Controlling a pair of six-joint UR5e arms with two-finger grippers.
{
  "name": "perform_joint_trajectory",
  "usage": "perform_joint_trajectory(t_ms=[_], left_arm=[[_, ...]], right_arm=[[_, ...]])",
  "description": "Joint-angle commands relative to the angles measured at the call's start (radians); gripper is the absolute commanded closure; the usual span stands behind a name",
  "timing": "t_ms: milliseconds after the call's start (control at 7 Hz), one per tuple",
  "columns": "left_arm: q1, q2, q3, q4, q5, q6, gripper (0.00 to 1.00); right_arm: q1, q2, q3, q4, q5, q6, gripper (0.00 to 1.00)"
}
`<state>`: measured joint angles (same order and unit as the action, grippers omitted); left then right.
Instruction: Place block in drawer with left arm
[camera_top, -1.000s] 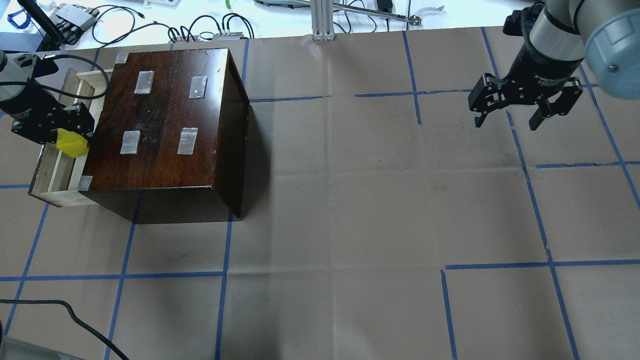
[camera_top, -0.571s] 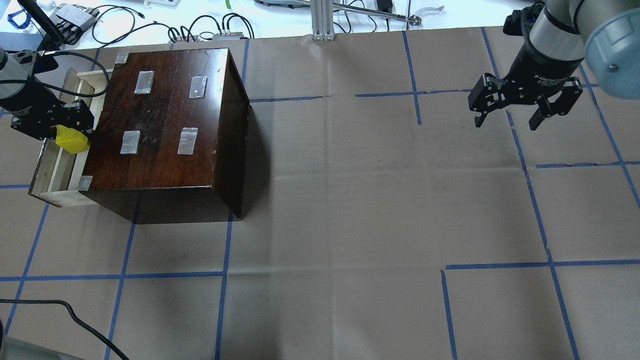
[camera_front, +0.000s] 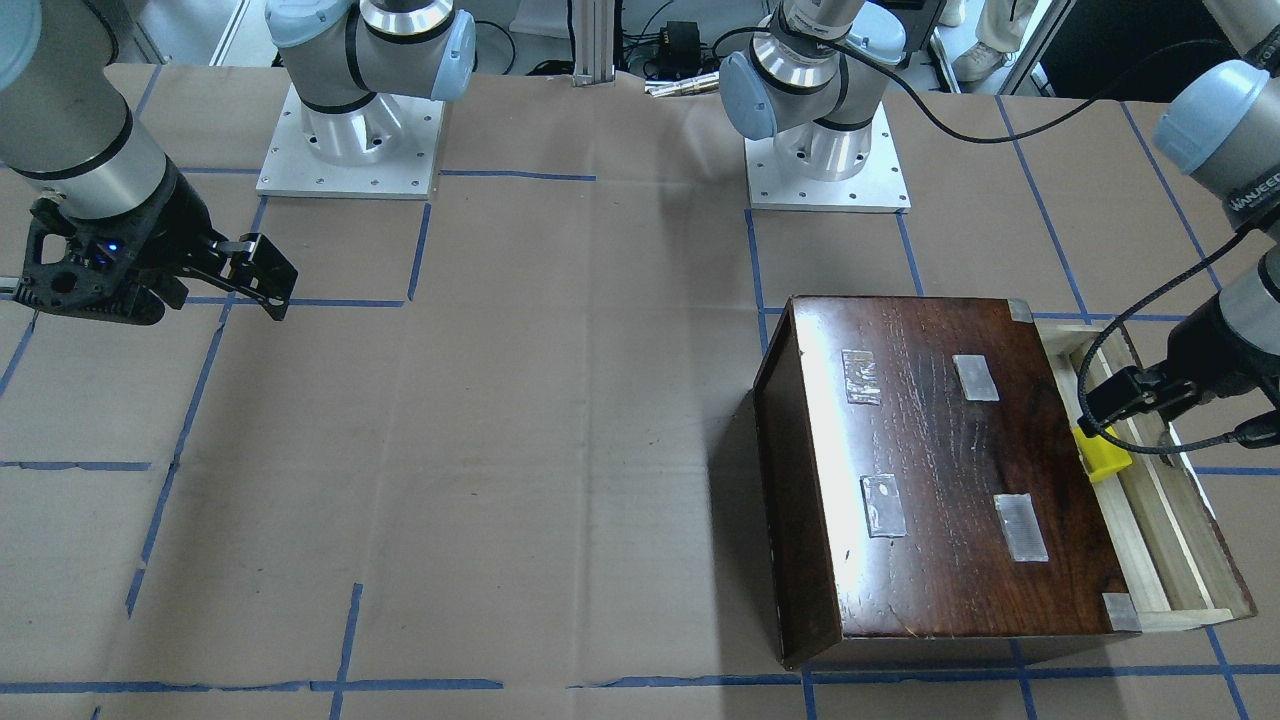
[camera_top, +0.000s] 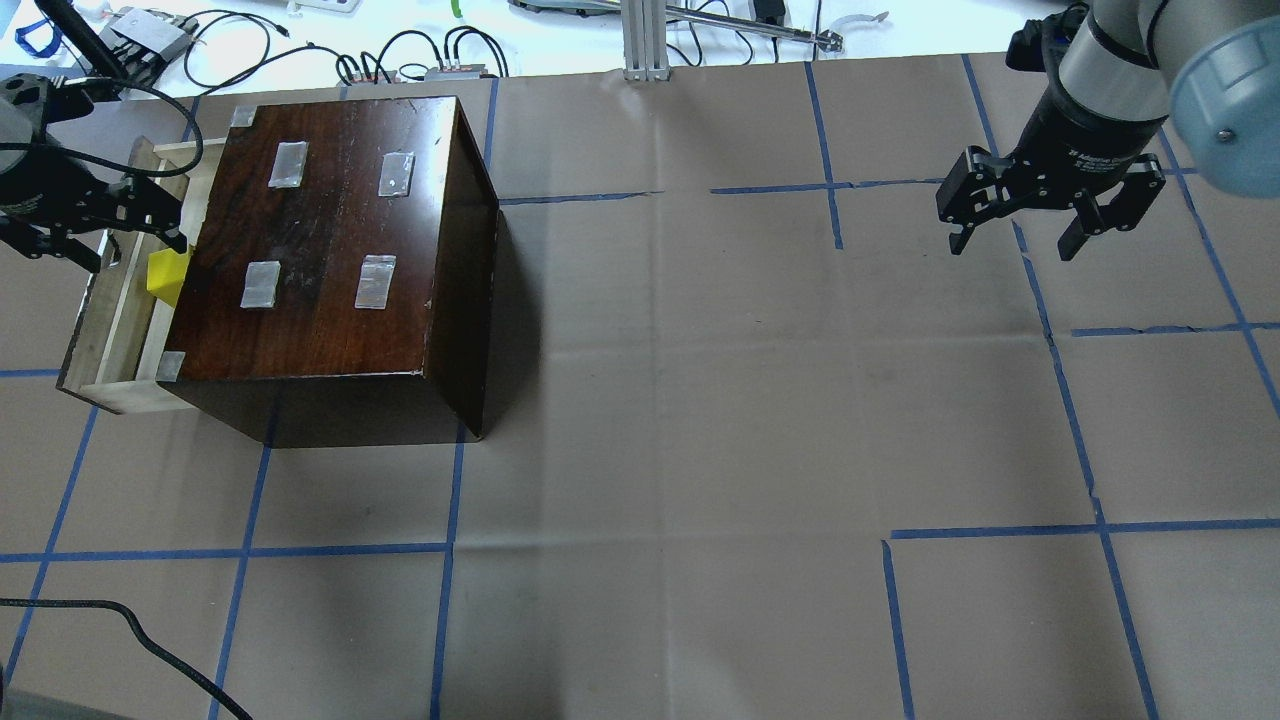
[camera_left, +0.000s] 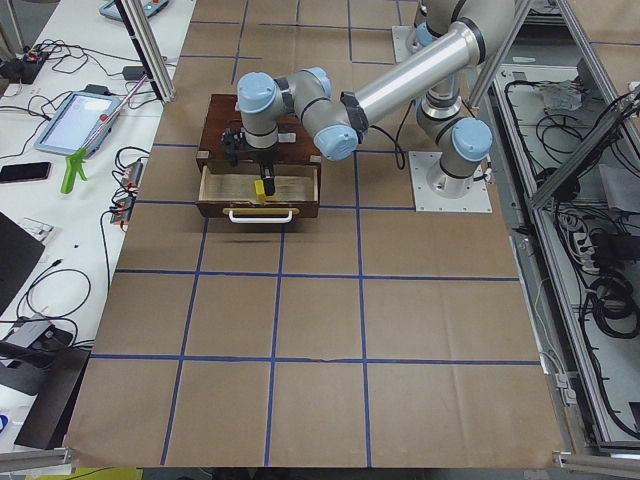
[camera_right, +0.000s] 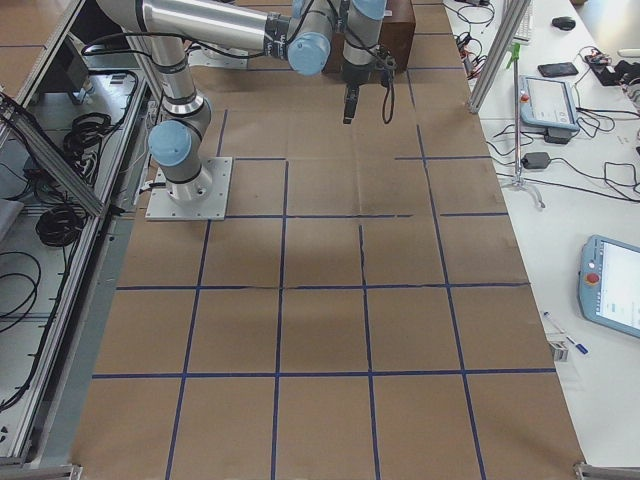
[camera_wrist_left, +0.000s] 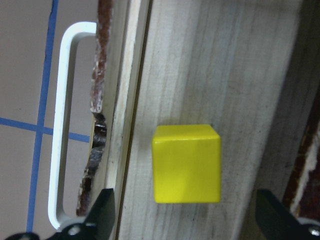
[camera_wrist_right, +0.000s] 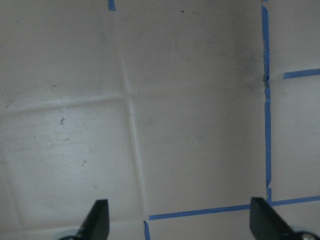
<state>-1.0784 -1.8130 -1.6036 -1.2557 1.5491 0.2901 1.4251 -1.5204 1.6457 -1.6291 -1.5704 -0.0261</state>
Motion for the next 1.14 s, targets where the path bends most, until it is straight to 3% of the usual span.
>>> perform_joint_trajectory(t_ms=[0,429,1000], left_arm=[[-0.005,0.05,0.013,-0.065,0.0,-0.015,0.01],[-0.137,0.179,0.011,-0.181,-0.003,-0.194,0.01],[-0.394,0.219,0.011,-0.209,-0.001,-0.397,0.02]], right_arm=[[0.0,0.0,0.0,0.0,0.0,0.0,0.0],[0.0,-0.001,0.0,0.0,0.0,0.001,0.0],[0.0,0.0,0.0,0.0,0.0,0.0,0.0]])
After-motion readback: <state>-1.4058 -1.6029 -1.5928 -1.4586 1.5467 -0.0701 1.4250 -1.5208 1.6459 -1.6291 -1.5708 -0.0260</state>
